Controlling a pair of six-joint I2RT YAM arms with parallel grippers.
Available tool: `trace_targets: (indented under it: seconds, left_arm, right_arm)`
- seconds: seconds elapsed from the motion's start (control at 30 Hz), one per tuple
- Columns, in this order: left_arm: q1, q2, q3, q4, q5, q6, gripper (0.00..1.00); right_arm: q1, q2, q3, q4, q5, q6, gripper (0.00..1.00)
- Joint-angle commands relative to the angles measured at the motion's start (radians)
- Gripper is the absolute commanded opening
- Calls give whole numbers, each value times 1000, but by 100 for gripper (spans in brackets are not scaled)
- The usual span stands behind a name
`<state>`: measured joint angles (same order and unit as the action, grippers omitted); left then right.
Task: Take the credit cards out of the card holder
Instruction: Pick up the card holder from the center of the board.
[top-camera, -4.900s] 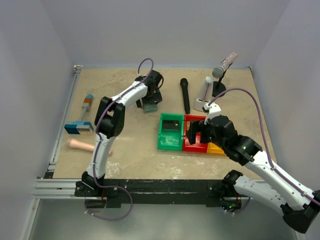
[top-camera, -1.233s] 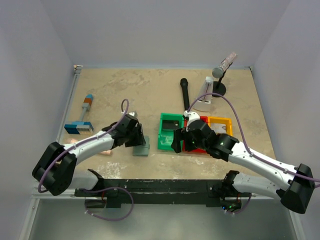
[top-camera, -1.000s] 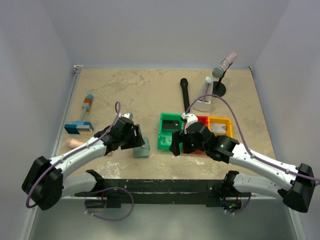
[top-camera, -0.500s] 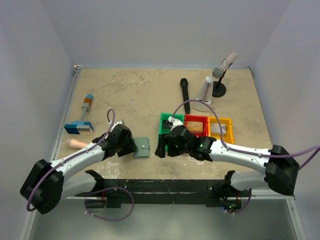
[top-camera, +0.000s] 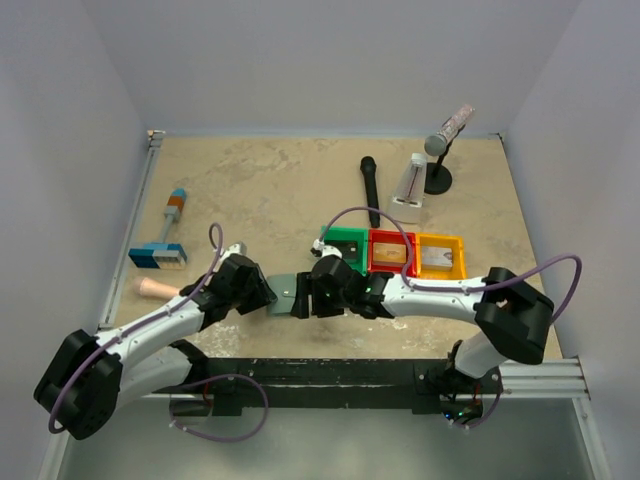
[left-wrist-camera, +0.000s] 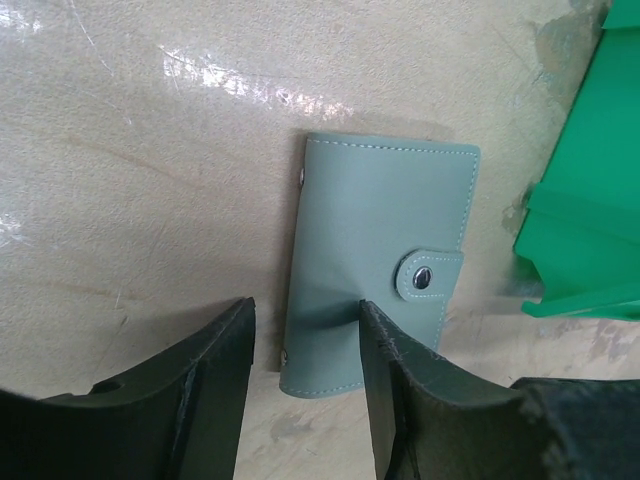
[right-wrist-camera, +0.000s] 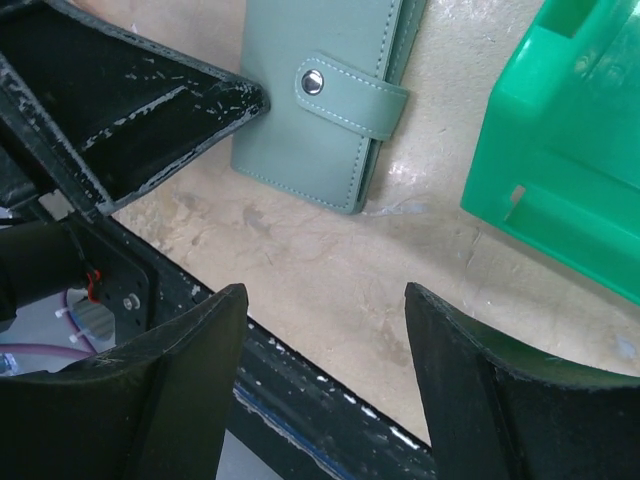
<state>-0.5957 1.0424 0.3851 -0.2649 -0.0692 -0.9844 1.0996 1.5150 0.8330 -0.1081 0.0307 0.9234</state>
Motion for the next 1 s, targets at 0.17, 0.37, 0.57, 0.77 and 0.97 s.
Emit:
trace_targets:
  seconds: [0.17,0.37,0.57,0.77,0.97]
  left_arm:
    - [5,-19,-54,-7,31,3,49]
    - [5,-50,-75,-11,31,3,48]
    - [5,-71,-97,-16,29,-3,47]
    - [5,-90,-110,-16,28,-5,46]
    - [5,-97,-115,-10,32,-5,45]
  right_arm:
    - [6,96,90,35,-15,48,66]
    - [3,142,106,41,-14,88,61]
    - [-9,188,124,39,-9,129,59]
    - [-40,214,115,70,-28,157,59]
    - [-58,214,91,140,-54,155,55]
